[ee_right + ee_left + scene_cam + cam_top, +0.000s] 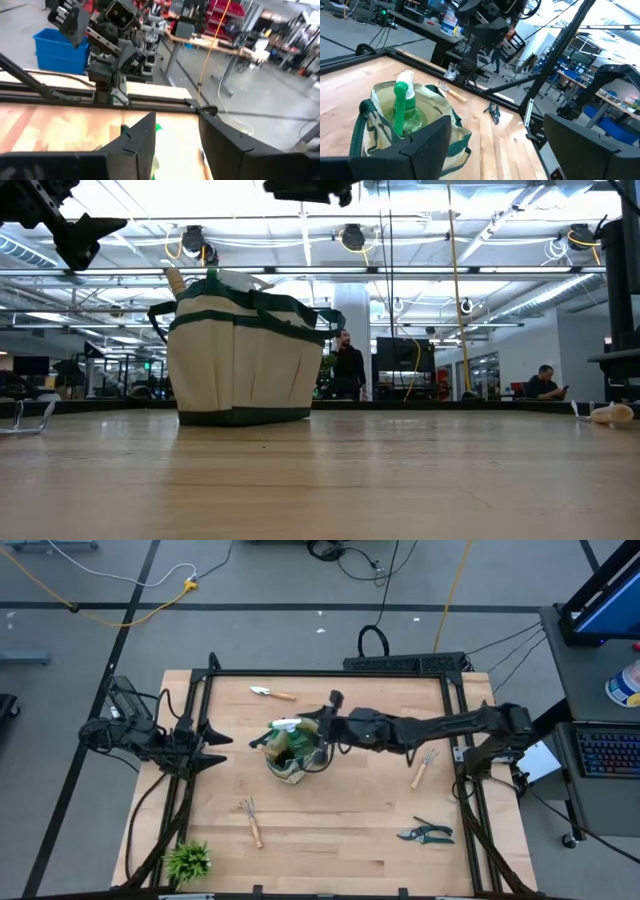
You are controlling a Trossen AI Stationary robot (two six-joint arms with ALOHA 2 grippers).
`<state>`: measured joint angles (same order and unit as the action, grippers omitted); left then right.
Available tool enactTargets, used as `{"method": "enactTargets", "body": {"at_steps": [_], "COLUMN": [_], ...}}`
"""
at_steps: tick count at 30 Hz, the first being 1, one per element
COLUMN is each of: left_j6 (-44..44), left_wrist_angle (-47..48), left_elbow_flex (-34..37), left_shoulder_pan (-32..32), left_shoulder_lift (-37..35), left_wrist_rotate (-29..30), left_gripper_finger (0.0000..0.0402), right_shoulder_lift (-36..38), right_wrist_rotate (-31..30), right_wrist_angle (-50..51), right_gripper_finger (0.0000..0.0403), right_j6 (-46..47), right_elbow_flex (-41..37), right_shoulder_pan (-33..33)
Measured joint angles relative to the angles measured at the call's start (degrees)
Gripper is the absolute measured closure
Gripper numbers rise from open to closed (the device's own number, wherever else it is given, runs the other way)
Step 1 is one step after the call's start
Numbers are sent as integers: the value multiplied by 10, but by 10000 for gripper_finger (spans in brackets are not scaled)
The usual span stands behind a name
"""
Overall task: Pick & Place Garden tools in Gardening bag
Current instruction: Put the brown right hand rake into the green gardening bag
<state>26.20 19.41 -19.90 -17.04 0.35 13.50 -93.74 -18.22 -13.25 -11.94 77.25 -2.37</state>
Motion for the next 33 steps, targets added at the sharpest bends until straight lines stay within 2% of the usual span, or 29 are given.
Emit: {"method": "enactTargets", "body": {"at_steps": [6, 14, 20, 25, 33], "left_j6": [0, 0, -1, -2, -5], "left_wrist_angle": [0, 0, 0, 0, 1], "left_elbow_flex": [0, 0, 0, 0, 0], "left_shoulder_pan": [0, 0, 0, 0, 0], "left_shoulder_lift": [0, 0, 0, 0, 0], "left_wrist_rotate": [0, -1, -1, -1, -1], "left_gripper_finger": [78, 78, 78, 78, 78], "right_shoulder_lift": [42, 84, 108, 127, 144], "right_wrist_rotate": [2, 9, 38, 95, 171], "right_wrist_angle": [124, 298, 378, 450, 599], "right_gripper_finger": [297, 394, 392, 400, 401], "right_j6": [43, 63, 57, 23, 24], "right_elbow_flex": [0, 0, 0, 0, 0], "right_shoulder_pan": [0, -8, -16, -20, -43]}}
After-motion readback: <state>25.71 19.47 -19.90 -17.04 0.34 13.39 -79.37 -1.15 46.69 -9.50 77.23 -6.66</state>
